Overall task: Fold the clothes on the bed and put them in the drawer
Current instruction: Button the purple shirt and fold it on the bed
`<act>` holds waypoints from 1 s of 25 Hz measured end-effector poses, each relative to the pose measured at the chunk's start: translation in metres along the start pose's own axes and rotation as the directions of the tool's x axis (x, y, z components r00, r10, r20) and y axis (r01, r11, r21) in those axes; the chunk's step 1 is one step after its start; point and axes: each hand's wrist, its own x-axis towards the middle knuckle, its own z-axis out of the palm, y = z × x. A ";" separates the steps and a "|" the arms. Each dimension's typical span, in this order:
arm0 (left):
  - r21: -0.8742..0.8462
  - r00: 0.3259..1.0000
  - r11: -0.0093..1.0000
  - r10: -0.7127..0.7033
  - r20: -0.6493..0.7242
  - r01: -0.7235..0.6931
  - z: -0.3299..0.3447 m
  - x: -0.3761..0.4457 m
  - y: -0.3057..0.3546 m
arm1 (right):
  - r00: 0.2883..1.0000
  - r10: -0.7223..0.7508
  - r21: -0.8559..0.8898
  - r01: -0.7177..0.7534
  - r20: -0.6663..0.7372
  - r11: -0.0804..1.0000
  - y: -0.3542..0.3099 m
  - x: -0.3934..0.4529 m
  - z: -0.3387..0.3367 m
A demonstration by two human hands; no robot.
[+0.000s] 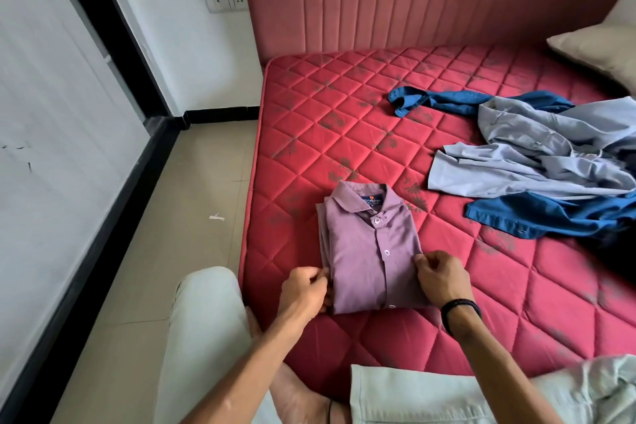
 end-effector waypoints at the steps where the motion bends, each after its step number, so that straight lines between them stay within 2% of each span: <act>1: 0.011 1.000 1.000 0.025 -0.007 -0.025 -0.002 -0.004 0.003 | 1.000 -0.004 0.023 0.004 -0.006 1.000 -0.003 0.000 -0.001; 2: 0.041 0.997 0.997 0.071 -0.012 -0.070 -0.005 -0.008 0.006 | 1.000 0.006 0.052 -0.006 -0.003 0.999 -0.007 0.001 -0.001; 4: 0.210 0.974 0.951 0.222 0.039 -0.225 -0.004 -0.016 0.007 | 0.999 0.030 0.047 -0.032 0.036 0.998 -0.011 0.008 -0.002; 6: 0.268 0.952 0.914 0.295 0.078 -0.305 0.002 -0.021 0.003 | 0.993 0.014 0.015 -0.015 0.113 1.000 -0.015 0.015 -0.004; 8: 0.235 0.945 0.917 0.325 0.027 -0.322 0.003 -0.017 0.002 | 0.977 0.031 0.016 -0.036 0.211 0.999 -0.024 0.017 -0.008; 10: 0.269 0.933 0.906 0.355 -0.064 -0.326 0.002 -0.008 -0.004 | 0.958 0.040 -0.080 -0.018 0.283 0.997 -0.028 0.022 -0.008; 12: 0.264 0.937 0.917 0.334 -0.099 -0.299 0.006 -0.007 -0.007 | 0.949 0.040 -0.175 0.016 0.312 0.984 -0.033 0.027 -0.006; 13: 0.232 0.945 0.934 0.303 -0.119 -0.271 0.009 -0.008 -0.006 | 0.936 0.043 -0.163 0.015 0.348 0.987 -0.037 0.028 -0.004; 14: 0.180 0.955 0.956 0.260 -0.141 -0.234 0.011 -0.009 -0.004 | 0.912 0.069 -0.086 -0.037 0.403 0.996 -0.040 0.028 -0.001; 15: 0.114 0.969 0.977 0.198 -0.147 -0.182 0.012 -0.008 0.000 | 0.865 0.120 0.041 -0.160 0.487 0.986 -0.045 0.028 0.000; 17: -0.075 0.995 0.996 0.049 -0.088 -0.056 0.004 -0.002 0.013 | 0.680 0.132 0.289 -0.468 0.722 0.835 -0.056 0.027 -0.001; 18: -0.185 1.000 0.983 -0.018 -0.020 0.014 -0.001 0.000 0.019 | 0.596 0.074 0.357 -0.570 0.799 0.740 -0.057 0.026 -0.001; 19: -0.249 0.997 0.966 -0.066 0.048 0.076 -0.006 0.000 0.025 | 0.543 0.019 0.388 -0.623 0.840 0.679 -0.059 0.025 0.000; 22: -0.278 0.986 0.951 -0.104 0.133 0.137 -0.008 -0.008 0.033 | 0.491 -0.069 0.423 -0.661 0.869 0.620 -0.056 0.021 0.005; 25: -0.328 0.989 0.935 -0.114 0.091 0.138 -0.003 -0.017 0.030 | 0.473 -0.122 0.429 -0.622 0.872 0.655 -0.048 0.014 0.005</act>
